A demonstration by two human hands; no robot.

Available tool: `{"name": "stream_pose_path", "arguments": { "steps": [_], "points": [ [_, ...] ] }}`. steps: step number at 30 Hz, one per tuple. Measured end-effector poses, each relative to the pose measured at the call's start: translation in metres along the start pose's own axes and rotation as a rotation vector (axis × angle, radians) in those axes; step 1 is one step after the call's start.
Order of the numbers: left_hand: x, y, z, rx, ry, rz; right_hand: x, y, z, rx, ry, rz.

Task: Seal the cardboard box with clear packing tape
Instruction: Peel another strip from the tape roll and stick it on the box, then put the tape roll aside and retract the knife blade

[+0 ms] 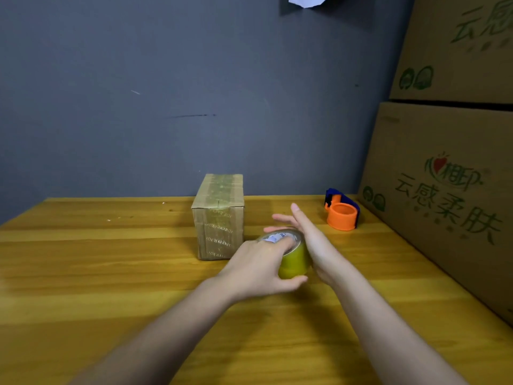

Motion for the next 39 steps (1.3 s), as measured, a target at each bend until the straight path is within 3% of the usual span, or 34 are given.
{"name": "stream_pose_path", "arguments": {
  "steps": [9,15,22,30,39],
  "points": [
    [-0.006,-0.017,0.003,-0.089,-0.089,-0.013,0.018,-0.009,0.001,-0.083,-0.043,-0.048],
    [-0.031,-0.040,-0.021,-0.019,-0.182,-0.083,0.054,-0.027,0.002,0.055,0.299,0.319],
    [-0.062,-0.088,-0.032,0.059,-0.232,-0.017,0.082,-0.050,0.015,0.081,0.375,0.419],
    [-0.105,-0.130,-0.059,0.214,-0.091,-0.099,0.125,-0.079,0.041,0.017,0.211,0.337],
    [-0.136,-0.154,-0.066,0.201,-0.035,-0.235,0.138,-0.099,0.074,-0.042,0.259,0.318]
  ]
}}
Point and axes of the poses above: each hand's wrist, its own y-axis away from the middle knuckle, its own x-axis out of the back of the hand, z = x × y, the point moved 6 cm from there along -y, towards the middle knuckle
